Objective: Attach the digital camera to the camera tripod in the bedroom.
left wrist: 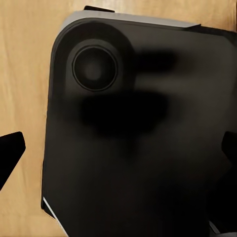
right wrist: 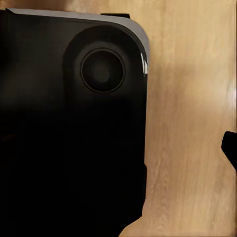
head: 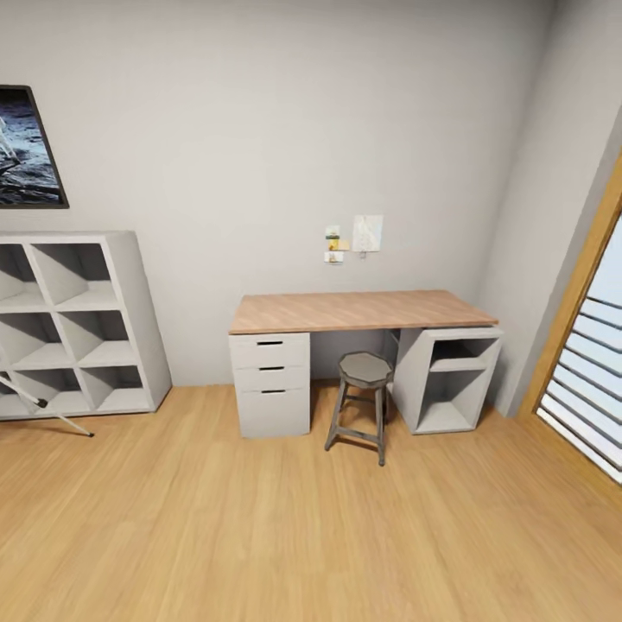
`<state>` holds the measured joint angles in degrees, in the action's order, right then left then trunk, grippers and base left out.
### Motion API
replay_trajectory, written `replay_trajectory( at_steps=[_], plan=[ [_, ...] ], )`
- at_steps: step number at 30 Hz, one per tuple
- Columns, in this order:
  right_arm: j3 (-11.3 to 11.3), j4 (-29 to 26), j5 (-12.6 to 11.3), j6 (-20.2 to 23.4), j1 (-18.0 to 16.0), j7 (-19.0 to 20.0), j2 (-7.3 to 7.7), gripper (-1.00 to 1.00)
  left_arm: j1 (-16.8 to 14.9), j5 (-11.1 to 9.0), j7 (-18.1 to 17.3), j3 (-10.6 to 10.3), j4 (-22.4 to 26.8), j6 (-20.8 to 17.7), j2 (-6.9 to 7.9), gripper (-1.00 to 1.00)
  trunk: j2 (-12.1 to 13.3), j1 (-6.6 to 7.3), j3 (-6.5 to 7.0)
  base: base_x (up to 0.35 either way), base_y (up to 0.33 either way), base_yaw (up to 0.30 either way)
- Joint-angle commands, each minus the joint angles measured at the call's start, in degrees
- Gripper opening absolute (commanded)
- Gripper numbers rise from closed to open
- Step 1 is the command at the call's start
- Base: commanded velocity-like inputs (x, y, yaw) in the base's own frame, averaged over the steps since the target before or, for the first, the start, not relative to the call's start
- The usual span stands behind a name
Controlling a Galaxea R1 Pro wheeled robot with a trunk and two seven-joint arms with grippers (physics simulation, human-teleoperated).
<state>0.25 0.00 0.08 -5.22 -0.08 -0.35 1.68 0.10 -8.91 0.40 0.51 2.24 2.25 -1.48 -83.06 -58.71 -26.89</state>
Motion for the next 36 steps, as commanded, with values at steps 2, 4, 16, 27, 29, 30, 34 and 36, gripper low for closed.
replay_trajectory(
  at_steps=[2, 4, 16, 27, 29, 30, 34, 36],
  plan=[
    [0.0, 0.0, 0.0, -0.1, 0.0, -0.1, -0.01, 1.00, 0.0, -0.4, 0.0, 0.0, 0.0, 0.1, -0.01, 1.00, 0.0, -0.02, -0.04, 0.211, -0.220, 0.000],
    [0.0, 0.0, 0.0, -0.1, 0.0, -0.1, -0.05, 1.00, 0.0, -0.4, 0.0, 0.0, 0.0, 0.1, -0.01, 1.00, 0.0, -0.02, -0.04, 0.198, -0.227, 0.000],
    [-0.4, 0.0, -0.1, -0.1, 0.0, -0.1, 0.14, 1.00, 0.0, -0.4, 0.0, 0.1, 0.0, 0.1, -0.01, 1.00, 0.0, -0.02, -0.04, 0.072, -0.107, 0.000],
    [-0.3, 0.0, -0.1, -0.2, 0.0, -0.1, 0.13, 1.00, 0.0, -0.4, 0.0, 0.1, 0.0, 0.1, -0.07, 1.00, 0.0, -0.02, -0.04, -0.025, -0.045, 0.000],
    [-0.2, 0.0, -0.1, -0.2, 0.0, -0.1, 0.11, 1.00, 0.0, -0.4, 0.0, 0.1, 0.0, 0.1, -0.08, 1.00, 0.0, -0.02, -0.04, -0.116, -0.185, 0.000],
    [-0.2, 0.0, -0.1, -0.2, 0.0, -0.1, 0.10, 1.00, 0.0, -0.4, 0.0, 0.1, 0.0, 0.1, -0.09, 1.00, 0.0, -0.02, -0.04, -0.129, -0.207, 0.000],
    [-0.1, 0.0, -0.1, -0.1, 0.0, -0.1, 0.06, 1.00, 0.0, -0.4, 0.0, 0.1, 0.0, 0.1, -0.10, 1.00, 0.0, -0.02, -0.04, -0.136, -0.221, 0.000],
    [0.1, 0.0, -0.1, -0.1, 0.0, 0.0, -0.12, 1.00, 0.0, -0.4, 0.0, 0.1, 0.0, 0.1, -0.03, 1.00, 0.0, -0.02, -0.04, -0.057, -0.122, 0.000]
  ],
)
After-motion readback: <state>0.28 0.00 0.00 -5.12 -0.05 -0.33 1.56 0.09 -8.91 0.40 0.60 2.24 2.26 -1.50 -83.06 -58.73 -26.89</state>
